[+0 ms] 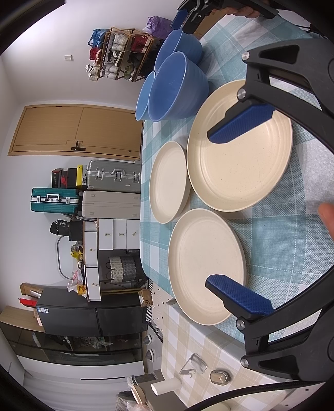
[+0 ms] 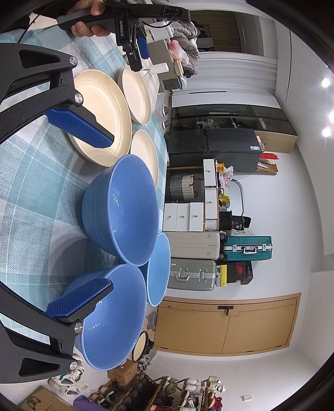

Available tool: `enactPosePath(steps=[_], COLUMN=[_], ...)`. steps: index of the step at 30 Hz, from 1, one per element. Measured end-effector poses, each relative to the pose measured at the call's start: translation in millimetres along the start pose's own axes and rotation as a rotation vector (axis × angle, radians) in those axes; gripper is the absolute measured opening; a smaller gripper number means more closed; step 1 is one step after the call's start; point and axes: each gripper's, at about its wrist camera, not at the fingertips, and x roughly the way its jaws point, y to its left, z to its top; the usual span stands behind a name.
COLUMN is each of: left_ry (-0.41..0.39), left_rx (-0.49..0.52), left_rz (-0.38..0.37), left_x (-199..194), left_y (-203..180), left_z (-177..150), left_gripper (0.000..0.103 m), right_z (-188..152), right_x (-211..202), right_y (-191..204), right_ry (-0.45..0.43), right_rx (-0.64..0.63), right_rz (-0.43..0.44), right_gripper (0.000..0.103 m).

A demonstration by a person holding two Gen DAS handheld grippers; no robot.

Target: Organize plates and bowls

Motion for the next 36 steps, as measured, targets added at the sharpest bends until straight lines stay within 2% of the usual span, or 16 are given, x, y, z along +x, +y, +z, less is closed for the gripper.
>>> enactPosePath(steps=[9,13,18,27,36], left_ry=[-0.002,0.002,0.007,0.032,0.066], left_rx=[-0.004,-0.019,-0.045,-0.039,-0.051], left_rz=[0.008,0.009,0.007,0.06,0.067], left_x=[-1,-4,-6,-16,-23], left_y=[-1,13,15,12,9], left_z=[-3,-10,-3,13,33], left_gripper=[0.102,0.102,0.102,0.102,0.102], right_z=[0,1,1,7,35], right_x=[3,7,13,13,9], right_y=[-5,-7,-2,12,18], right_ry=[0.018,0.039,0.065,0.073,0.057], right_rx=[0.0,-0.002,-0.011,-0.046,0.005], right_rz=[0.0,0.004,0.012,0.029,0.076], right_gripper=[0.103,0.103,0.103,0.103,0.103])
